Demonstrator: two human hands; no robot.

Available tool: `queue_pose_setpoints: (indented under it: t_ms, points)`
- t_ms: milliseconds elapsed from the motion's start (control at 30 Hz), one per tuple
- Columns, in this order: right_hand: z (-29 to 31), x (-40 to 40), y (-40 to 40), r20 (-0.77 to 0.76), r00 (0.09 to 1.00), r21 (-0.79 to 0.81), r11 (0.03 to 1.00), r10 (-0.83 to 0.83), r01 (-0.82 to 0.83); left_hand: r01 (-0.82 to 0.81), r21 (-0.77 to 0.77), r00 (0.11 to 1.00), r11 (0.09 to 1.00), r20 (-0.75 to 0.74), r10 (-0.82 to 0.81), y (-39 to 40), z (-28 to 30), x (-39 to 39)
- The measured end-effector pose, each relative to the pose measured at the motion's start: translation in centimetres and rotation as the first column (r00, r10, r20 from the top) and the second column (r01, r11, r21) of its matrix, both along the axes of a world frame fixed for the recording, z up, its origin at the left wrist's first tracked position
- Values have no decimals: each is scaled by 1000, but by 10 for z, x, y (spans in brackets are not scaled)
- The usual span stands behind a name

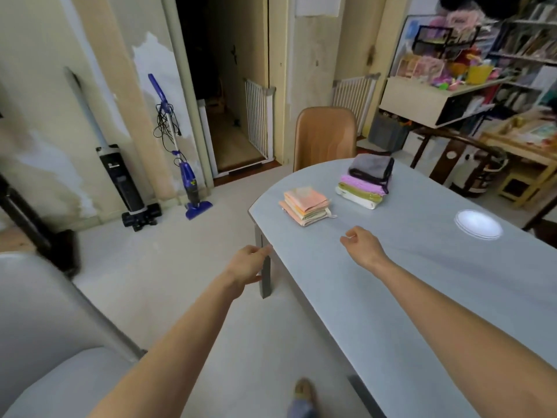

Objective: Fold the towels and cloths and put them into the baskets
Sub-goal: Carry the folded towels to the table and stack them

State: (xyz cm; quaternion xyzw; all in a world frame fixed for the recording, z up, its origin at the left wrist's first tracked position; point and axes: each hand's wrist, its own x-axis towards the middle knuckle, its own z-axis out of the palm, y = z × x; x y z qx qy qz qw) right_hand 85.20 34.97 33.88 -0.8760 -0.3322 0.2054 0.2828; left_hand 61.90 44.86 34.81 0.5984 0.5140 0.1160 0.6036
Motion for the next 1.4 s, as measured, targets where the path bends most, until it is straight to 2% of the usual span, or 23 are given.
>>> queue_pose_setpoints:
  t_ms: [167, 400, 533, 633, 733, 800, 900, 967, 1033, 1133, 1200, 1300, 1367, 1400]
  points:
    - [-35, 79, 117, -42, 999, -37, 999, -7, 6, -94, -134, 995, 987, 4, 95, 88, -33, 87]
    - [-87, 193, 272, -226, 973, -194, 981, -38, -7, -291, -327, 952, 899, -7, 306, 214, -84, 209]
    - [-134, 219, 314, -387, 918, -294, 955, -86, -35, -301, -430, 948, 851, -41, 314, 247, -119, 245]
    - [-156, 232, 334, -424, 899, -317, 948, -108, -36, -286, -480, 953, 830, -47, 300, 266, -143, 270]
    - [-165, 233, 342, -619, 770, -241, 970, -157, 4, -328, -481, 938, 813, -67, 339, 276, -158, 288]
    - [-171, 227, 339, -682, 712, -235, 972, -166, 2, -356, -476, 927, 804, -75, 367, 281, -162, 296]
    - [-173, 214, 329, -766, 611, -230, 973, -199, 28, -334, -490, 939, 805, -103, 327, 291, -160, 300]
    - [-168, 203, 320, -843, 493, -191, 976, -218, 104, -305, -480, 951, 823, -108, 290, 297, -157, 295]
    - [-161, 191, 310, -884, 414, -142, 969, -215, 200, -249, -460, 968, 852, -87, 236, 302, -152, 286]
    - [-144, 173, 289, -904, 369, -69, 927, -214, 369, -73, -394, 997, 916, -38, 63, 305, -139, 281]
    - [-131, 165, 273, -912, 351, -27, 887, -210, 461, 44, -382, 999, 923, -7, -51, 303, -126, 286]
    - [-107, 141, 230, -913, 338, 53, 753, -230, 656, 281, -405, 957, 870, 56, -284, 285, -109, 296]
    - [-94, 128, 199, -905, 342, 109, 640, -252, 760, 420, -473, 905, 774, 151, -399, 262, -95, 302]
    - [-84, 120, 176, -889, 359, 142, 572, -285, 808, 496, -521, 862, 695, 197, -467, 243, -89, 304]
